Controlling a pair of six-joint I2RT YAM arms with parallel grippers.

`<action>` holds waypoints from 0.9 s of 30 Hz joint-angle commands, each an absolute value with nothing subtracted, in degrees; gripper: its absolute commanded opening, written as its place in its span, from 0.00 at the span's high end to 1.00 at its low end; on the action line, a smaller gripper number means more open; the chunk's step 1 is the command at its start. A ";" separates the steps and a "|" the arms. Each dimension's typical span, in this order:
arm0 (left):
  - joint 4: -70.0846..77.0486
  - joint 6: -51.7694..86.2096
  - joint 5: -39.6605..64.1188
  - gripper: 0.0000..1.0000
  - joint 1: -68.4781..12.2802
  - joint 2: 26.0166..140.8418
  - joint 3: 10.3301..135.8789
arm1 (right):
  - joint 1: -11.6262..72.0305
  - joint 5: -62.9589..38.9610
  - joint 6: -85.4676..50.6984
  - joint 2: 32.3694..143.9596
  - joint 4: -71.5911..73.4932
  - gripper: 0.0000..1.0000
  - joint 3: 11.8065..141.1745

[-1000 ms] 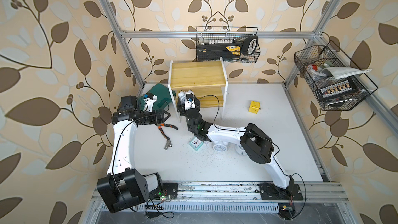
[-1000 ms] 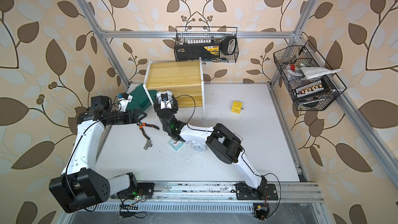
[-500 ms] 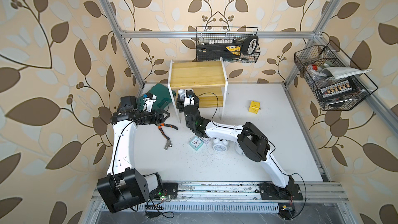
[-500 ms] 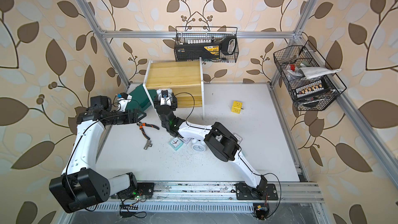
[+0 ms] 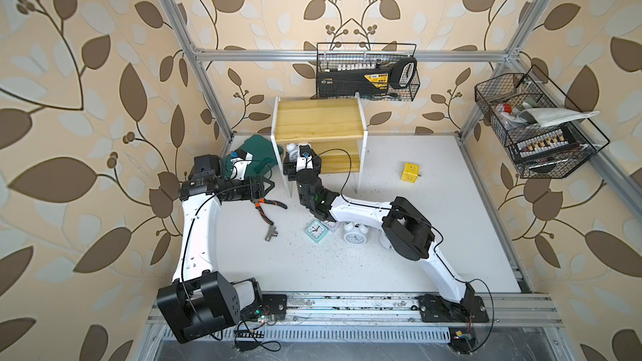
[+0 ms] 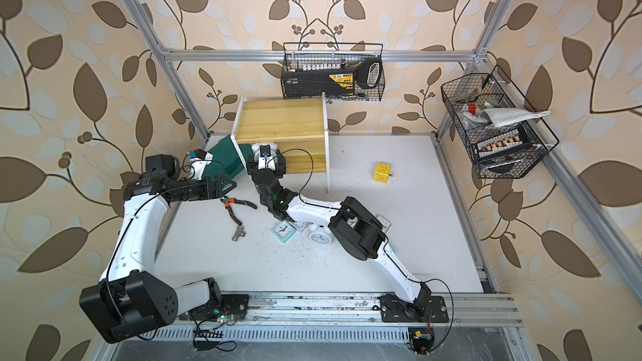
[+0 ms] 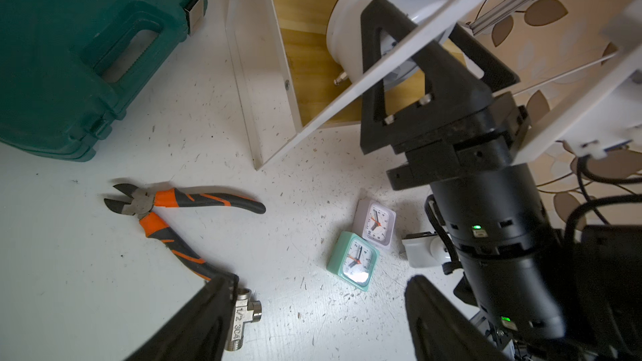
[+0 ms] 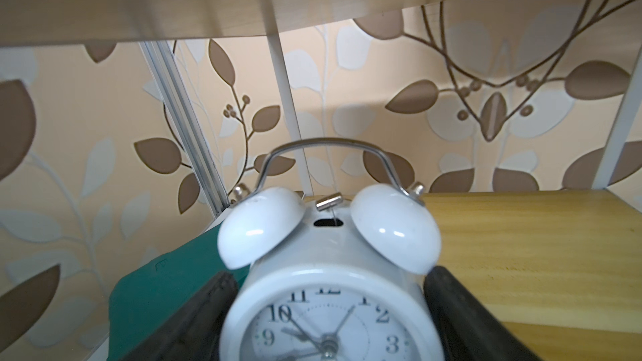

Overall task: Place the alarm clocks on the shelf by style
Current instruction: Place the alarm on the shelf.

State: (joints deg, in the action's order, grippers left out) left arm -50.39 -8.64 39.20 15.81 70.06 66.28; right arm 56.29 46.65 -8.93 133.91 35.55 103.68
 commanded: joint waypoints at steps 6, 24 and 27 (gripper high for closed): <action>-49.39 -8.83 41.14 0.18 16.57 69.17 65.88 | 56.43 45.60 -7.04 131.95 38.08 0.01 101.84; -50.44 -10.60 44.00 0.17 16.53 69.92 66.17 | 59.28 40.30 -2.89 118.25 41.64 0.01 83.61; -51.78 -12.47 45.52 0.17 16.58 70.03 66.61 | 59.48 37.13 -5.35 113.78 36.48 0.01 79.88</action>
State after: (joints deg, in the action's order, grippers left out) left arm -50.54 -9.63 42.15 15.81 70.13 66.28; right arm 59.13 40.88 -3.62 118.32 40.18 82.54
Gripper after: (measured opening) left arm 0.826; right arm 0.989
